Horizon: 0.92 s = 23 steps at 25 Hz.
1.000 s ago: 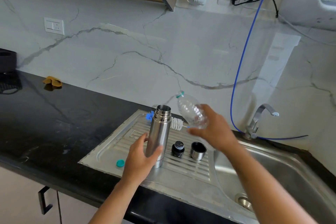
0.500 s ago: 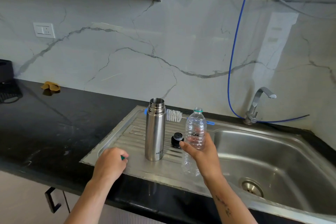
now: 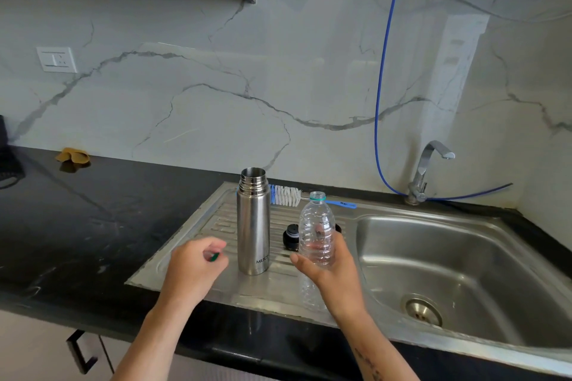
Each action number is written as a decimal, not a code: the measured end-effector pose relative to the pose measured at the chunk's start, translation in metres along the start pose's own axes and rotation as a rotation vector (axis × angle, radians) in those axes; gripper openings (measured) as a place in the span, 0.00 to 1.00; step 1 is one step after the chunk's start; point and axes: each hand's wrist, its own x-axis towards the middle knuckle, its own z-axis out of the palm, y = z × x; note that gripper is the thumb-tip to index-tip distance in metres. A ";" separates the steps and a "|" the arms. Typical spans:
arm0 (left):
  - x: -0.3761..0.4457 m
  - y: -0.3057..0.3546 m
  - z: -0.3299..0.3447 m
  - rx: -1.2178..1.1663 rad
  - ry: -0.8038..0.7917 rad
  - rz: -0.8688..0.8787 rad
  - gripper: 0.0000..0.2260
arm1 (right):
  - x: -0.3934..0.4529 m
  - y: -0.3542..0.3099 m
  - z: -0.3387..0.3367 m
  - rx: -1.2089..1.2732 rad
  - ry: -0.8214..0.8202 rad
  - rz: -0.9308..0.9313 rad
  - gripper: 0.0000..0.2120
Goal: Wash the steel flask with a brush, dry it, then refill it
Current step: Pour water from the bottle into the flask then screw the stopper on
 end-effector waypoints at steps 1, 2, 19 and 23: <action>-0.004 0.018 -0.005 -0.103 0.019 0.040 0.09 | -0.002 -0.001 0.000 -0.007 0.000 -0.021 0.30; -0.008 0.037 -0.009 -0.207 0.026 0.078 0.09 | -0.003 0.000 0.000 -0.016 -0.002 -0.040 0.30; -0.028 0.149 0.029 -0.963 0.142 0.226 0.05 | -0.008 -0.015 -0.004 -0.235 0.011 -0.211 0.29; -0.025 0.145 0.025 -0.949 0.121 0.222 0.04 | -0.008 -0.015 -0.006 -0.298 0.002 -0.231 0.29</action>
